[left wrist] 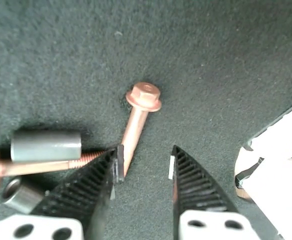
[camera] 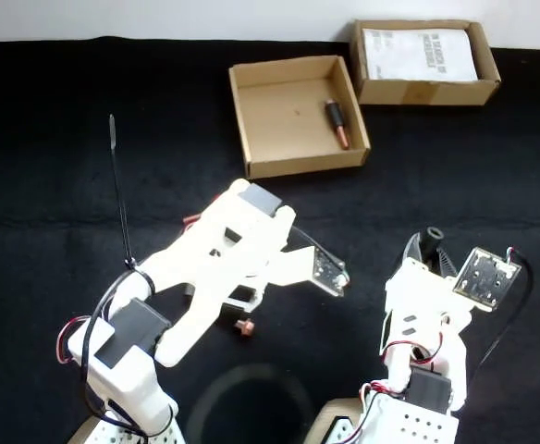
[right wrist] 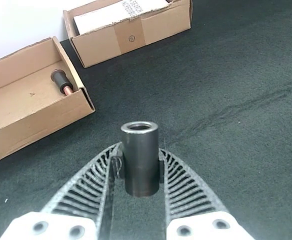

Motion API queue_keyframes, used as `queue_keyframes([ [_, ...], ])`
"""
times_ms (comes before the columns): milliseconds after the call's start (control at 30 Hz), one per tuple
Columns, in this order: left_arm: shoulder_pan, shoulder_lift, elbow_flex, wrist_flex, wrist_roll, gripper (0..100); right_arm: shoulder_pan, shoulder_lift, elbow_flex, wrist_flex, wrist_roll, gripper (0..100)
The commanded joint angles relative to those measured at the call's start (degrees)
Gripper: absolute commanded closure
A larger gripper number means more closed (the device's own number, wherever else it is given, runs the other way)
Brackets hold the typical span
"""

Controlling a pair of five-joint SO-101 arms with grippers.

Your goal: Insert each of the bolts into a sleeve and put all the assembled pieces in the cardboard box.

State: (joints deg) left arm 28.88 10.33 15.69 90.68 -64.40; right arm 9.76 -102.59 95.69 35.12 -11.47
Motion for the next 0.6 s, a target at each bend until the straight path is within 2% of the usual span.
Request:
queue_keyframes([
  [0,-0.13,-0.22,-1.80,0.00,-0.35,84,0.31,-1.10,7.52,-0.92,0.62,99.1],
  [433,4.26,8.92,-3.91,-0.35,0.18,84,0.31,-1.10,7.52,-0.92,0.70,99.1],
  [567,4.53,9.27,-4.79,-1.49,3.43,84,0.31,-1.10,7.52,-0.92,0.70,99.1],
])
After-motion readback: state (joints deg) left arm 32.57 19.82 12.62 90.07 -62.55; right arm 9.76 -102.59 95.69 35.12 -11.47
